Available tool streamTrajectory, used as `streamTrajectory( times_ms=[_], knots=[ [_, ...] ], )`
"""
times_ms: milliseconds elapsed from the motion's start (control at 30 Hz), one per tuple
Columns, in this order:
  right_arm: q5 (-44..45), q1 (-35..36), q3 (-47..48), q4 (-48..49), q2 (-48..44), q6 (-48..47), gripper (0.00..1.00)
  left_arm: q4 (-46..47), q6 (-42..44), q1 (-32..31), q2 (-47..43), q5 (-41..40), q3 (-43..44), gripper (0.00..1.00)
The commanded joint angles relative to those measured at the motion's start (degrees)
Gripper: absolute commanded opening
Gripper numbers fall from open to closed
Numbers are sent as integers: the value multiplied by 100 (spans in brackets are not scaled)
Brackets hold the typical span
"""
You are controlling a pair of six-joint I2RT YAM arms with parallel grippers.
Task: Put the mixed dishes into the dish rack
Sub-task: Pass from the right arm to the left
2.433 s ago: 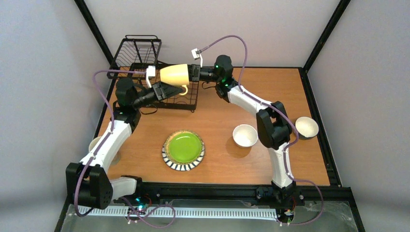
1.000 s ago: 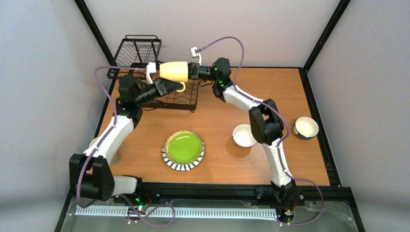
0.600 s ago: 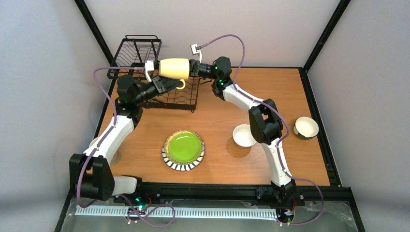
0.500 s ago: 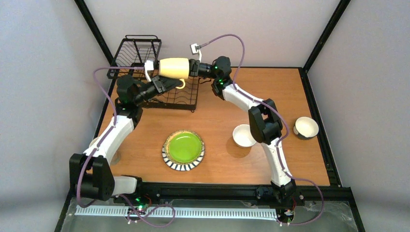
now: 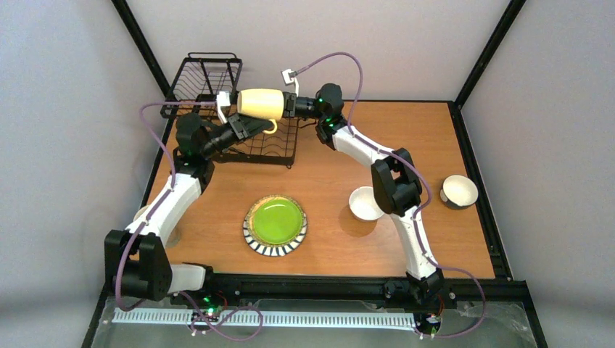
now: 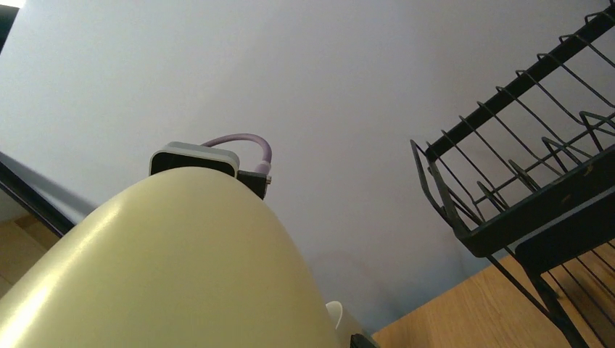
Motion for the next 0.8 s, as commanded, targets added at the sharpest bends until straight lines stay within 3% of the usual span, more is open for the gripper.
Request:
streamTrajectory(
  times_ms=[0,767],
  knots=[
    [-891,312,-308,-972,477,-483,66,1575,502,-64,-455,-298,456,0],
    [-870,-111,-1507,-258,-476,-265,69,857,1142,-65,-583,-1031,342,0]
  ],
)
